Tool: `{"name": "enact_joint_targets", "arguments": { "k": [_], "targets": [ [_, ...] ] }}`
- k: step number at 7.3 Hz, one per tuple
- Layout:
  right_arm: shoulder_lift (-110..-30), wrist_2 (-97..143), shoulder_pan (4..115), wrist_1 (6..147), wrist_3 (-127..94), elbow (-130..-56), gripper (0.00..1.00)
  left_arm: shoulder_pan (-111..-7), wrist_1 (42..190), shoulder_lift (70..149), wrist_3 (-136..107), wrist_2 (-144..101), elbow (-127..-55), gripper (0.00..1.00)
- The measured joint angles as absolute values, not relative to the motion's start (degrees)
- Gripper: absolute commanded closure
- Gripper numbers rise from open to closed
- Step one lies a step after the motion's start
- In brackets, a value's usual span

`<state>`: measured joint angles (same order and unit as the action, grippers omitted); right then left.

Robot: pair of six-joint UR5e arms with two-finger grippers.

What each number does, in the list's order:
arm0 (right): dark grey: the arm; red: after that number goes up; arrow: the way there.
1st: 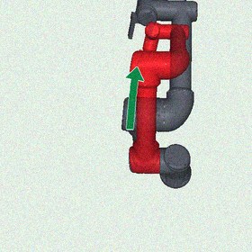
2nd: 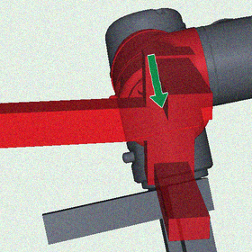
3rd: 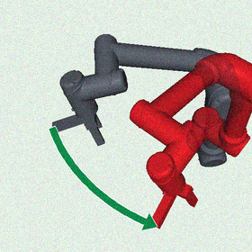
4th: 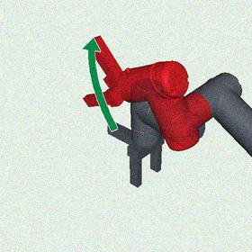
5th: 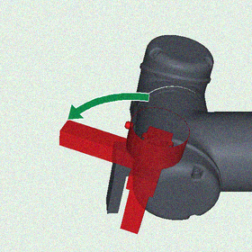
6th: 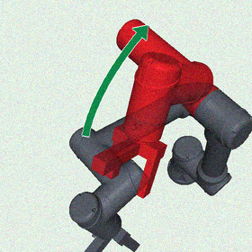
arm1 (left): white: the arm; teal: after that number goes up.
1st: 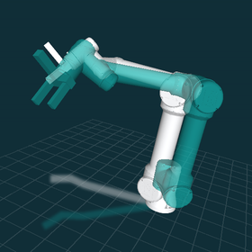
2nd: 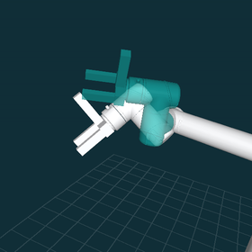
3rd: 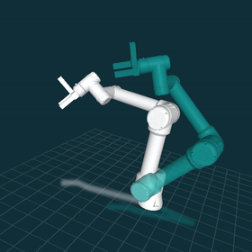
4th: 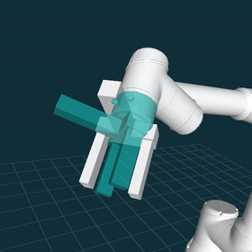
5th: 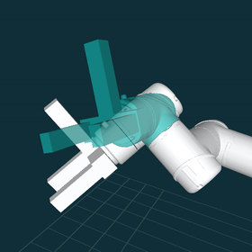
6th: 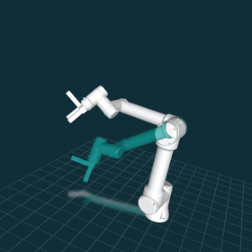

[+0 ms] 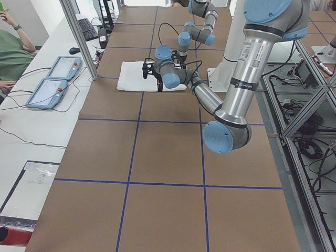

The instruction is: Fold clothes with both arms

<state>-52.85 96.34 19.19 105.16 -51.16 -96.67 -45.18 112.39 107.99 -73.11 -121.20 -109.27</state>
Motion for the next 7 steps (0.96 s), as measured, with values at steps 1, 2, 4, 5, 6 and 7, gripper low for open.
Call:
{"name": "enact_joint_targets", "arguments": {
  "k": [1, 2, 4, 5, 6, 7],
  "targets": [
    [-53.2, 96.46, 19.23, 106.26, -51.14, -96.99, 0.0, -45.18, 112.35, 108.16, -73.17, -121.2, -109.19, 0.0],
    [-53.57, 96.65, 19.37, 108.01, -51.03, -98.05, 0.0, -45.18, 112.33, 108.26, -73.22, -121.2, -109.16, 0.0],
    [-56.47, 97.54, 20.1, 111.75, -50.43, -103.46, 0.0, -45.18, 112.33, 108.29, -73.29, -121.2, -109.13, 0.0],
    [-58.43, 97.8, 20.3, 112.45, -50.28, -105.64, 0.0, -45.15, 112.32, 108.3, -73.32, -121.2, -109.1, 0.0],
    [-59.8, 97.9, 20.48, 112.72, -50.22, -106.91, 0.0, -45.12, 112.32, 108.32, -73.36, -121.2, -109.1, 0.0],
    [-60.57, 98.38, 20.82, 112.83, -50.21, -108.13, 0.0, -45.11, 112.28, 108.32, -73.4, -121.2, -109.18, 0.0]
  ]
}}
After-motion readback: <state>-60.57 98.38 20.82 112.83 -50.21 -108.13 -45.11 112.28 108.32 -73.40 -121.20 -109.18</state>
